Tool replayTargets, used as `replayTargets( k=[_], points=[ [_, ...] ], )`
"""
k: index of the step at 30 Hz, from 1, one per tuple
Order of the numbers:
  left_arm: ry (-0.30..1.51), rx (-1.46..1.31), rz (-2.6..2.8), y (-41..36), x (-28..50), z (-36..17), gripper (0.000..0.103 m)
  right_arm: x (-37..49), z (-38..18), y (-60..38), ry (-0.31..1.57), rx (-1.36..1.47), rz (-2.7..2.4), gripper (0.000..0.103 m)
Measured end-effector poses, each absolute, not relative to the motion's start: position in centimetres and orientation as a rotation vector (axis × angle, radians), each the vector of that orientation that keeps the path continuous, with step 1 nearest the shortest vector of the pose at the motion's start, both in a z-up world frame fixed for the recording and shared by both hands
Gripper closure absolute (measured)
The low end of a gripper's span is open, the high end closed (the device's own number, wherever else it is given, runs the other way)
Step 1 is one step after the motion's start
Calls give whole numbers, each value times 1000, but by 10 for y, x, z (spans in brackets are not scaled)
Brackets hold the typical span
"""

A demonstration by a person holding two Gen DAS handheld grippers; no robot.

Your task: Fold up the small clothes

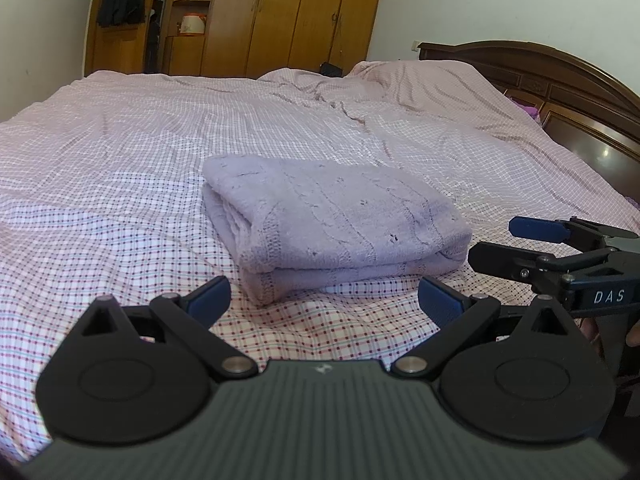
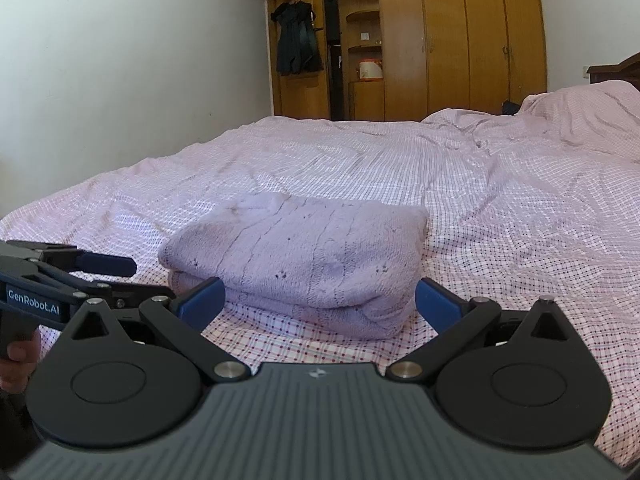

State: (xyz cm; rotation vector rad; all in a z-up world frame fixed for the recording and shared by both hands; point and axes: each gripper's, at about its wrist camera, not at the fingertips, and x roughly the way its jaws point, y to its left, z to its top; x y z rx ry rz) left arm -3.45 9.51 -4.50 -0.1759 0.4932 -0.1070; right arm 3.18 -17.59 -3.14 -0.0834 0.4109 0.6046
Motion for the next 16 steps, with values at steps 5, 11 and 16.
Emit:
replayTargets(
  k=[5, 11, 16],
  points=[
    [493, -176, -108, 95, -35, -45, 1, 32, -33, -175, 422, -84, 607, 0],
    [493, -170, -112, 94, -35, -45, 1, 35, -33, -175, 426, -91, 605, 0],
    [492, -158, -103, 93, -35, -45, 1, 34, -33, -175, 421, -103, 601, 0]
  ],
)
